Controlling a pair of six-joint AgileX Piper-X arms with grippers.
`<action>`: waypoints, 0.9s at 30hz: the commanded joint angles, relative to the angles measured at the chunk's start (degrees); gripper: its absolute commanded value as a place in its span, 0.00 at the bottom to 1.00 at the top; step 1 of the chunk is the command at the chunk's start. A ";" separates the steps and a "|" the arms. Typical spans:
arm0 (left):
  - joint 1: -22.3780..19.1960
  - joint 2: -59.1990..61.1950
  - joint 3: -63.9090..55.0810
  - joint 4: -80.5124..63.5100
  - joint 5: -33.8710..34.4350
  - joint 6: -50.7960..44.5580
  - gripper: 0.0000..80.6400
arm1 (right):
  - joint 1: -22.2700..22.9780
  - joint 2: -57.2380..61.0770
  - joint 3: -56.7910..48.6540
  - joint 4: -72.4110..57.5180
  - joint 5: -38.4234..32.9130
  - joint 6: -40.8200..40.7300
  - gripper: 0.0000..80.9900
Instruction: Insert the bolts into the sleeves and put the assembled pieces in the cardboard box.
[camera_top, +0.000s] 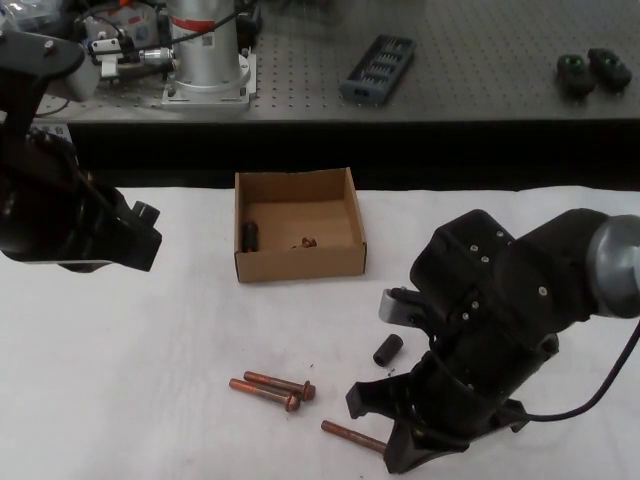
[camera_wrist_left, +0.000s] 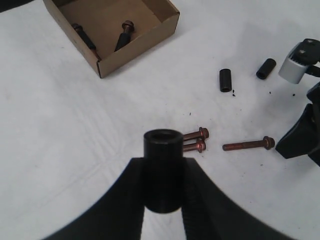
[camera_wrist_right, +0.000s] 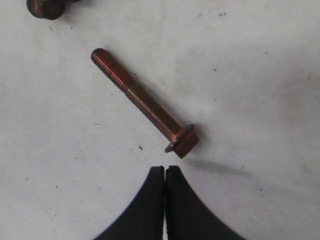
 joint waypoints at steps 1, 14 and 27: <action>0.11 -0.64 -0.17 -0.67 0.52 -0.49 0.01 | 1.14 -0.07 -0.64 -0.32 -0.39 -0.67 0.02; 0.11 -0.64 -0.17 -0.67 0.52 -0.49 0.01 | 1.22 1.67 -0.64 -3.41 -3.61 4.76 0.02; 0.11 -0.64 -0.17 -0.67 0.52 -0.49 0.01 | -0.73 2.69 -0.64 -2.89 -3.77 4.12 0.02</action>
